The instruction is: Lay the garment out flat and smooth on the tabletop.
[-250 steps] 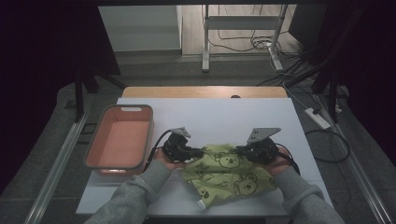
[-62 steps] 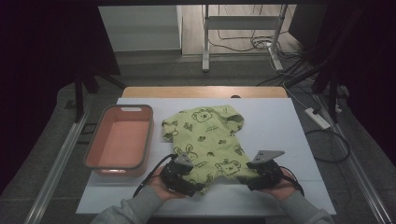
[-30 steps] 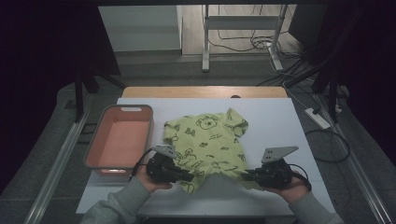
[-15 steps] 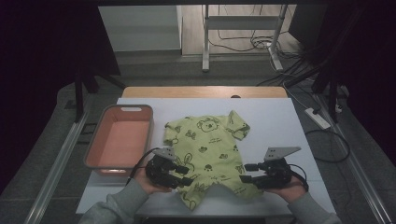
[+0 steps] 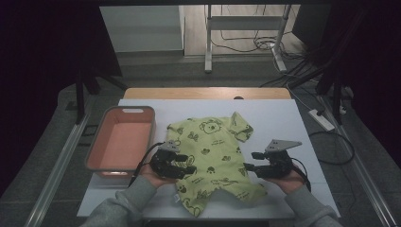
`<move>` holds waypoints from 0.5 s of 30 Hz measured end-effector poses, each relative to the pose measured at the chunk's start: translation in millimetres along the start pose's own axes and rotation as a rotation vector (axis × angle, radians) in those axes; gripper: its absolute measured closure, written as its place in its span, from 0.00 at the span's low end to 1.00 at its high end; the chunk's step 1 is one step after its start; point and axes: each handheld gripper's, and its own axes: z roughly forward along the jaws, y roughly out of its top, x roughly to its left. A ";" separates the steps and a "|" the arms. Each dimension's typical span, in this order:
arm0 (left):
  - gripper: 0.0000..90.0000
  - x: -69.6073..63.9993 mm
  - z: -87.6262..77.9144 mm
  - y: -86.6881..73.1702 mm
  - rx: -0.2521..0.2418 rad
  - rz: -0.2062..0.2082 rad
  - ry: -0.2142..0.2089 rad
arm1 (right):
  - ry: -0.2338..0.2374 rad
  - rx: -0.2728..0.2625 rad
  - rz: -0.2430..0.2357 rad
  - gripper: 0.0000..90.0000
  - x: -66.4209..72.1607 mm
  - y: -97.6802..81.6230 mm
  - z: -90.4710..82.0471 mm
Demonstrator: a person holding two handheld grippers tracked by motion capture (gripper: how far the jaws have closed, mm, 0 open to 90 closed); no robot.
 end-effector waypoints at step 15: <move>0.40 2.6 4.4 -3.1 0.038 -0.015 0.071 | -0.042 0.040 -0.004 0.46 -1.1 -4.7 12.5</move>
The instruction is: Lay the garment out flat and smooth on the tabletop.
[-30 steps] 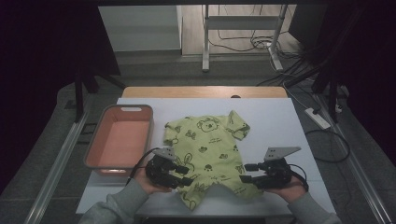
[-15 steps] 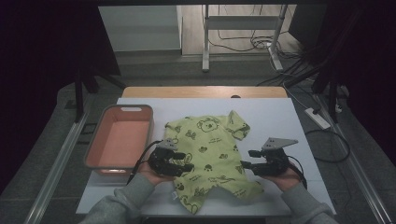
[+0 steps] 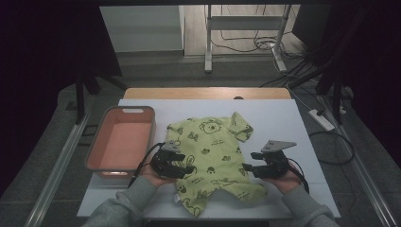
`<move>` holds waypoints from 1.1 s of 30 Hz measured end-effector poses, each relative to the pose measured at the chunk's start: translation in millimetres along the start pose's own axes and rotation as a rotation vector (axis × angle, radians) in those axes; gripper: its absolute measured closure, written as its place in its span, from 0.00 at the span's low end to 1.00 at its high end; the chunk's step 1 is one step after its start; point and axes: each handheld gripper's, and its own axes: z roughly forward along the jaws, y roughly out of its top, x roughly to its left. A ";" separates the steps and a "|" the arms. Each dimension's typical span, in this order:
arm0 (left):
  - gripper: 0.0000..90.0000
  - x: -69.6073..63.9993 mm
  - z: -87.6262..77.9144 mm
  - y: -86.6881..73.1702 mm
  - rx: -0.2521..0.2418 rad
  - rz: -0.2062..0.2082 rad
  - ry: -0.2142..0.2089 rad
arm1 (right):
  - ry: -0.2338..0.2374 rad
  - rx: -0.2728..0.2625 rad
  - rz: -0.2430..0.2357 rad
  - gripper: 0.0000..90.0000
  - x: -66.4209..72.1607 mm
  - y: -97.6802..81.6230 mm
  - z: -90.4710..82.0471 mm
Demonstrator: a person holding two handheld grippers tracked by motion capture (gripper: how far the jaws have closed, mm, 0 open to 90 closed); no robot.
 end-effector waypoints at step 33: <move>0.36 -2.9 -4.7 -3.7 -0.026 -0.057 0.053 | -0.075 -0.031 0.046 0.45 -20.0 0.0 7.7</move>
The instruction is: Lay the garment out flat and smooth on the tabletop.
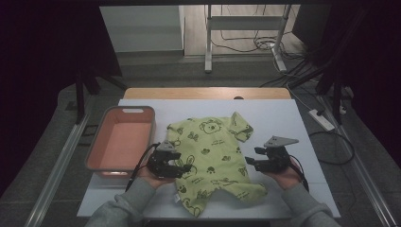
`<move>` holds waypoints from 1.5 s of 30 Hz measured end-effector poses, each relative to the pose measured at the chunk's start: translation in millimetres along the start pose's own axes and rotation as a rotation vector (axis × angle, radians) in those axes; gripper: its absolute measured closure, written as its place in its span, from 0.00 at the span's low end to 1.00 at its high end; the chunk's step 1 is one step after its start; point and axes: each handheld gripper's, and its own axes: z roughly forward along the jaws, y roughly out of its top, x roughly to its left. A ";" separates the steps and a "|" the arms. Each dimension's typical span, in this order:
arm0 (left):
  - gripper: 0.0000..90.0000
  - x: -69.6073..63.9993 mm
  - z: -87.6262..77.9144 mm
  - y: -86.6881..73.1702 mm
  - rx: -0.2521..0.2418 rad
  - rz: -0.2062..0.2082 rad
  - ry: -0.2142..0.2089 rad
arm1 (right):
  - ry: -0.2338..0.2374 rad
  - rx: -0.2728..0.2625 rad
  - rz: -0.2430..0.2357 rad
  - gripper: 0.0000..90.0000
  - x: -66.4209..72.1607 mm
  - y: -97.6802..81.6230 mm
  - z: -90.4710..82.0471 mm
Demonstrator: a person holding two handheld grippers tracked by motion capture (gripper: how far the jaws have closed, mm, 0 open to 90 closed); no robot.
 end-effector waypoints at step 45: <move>0.37 0.5 13.5 -1.6 0.025 0.005 -0.024 | -0.256 0.000 0.019 0.95 -81.0 57.0 55.2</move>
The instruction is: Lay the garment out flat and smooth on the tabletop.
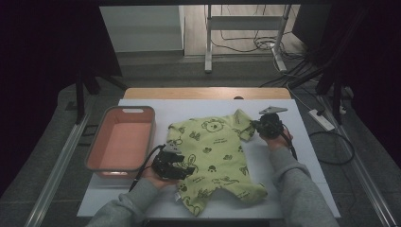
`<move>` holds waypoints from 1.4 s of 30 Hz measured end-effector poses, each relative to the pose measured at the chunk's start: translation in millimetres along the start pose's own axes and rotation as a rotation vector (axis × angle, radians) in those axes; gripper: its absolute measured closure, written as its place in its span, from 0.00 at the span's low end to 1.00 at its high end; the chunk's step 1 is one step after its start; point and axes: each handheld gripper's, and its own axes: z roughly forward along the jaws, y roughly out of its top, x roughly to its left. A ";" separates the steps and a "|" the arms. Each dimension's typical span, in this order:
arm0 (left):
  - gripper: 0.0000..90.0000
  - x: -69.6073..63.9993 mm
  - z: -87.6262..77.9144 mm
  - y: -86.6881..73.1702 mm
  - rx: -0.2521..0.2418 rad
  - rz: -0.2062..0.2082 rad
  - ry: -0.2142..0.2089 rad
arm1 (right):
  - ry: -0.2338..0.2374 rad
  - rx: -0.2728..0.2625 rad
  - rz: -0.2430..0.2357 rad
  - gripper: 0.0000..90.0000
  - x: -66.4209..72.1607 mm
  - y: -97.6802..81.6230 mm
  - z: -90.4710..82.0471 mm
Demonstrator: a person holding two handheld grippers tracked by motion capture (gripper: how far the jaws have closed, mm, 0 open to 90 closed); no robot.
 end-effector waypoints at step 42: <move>0.37 0.7 -3.5 -0.8 -0.003 -0.002 0.004 | 0.223 0.192 0.036 0.77 49.1 -6.8 34.5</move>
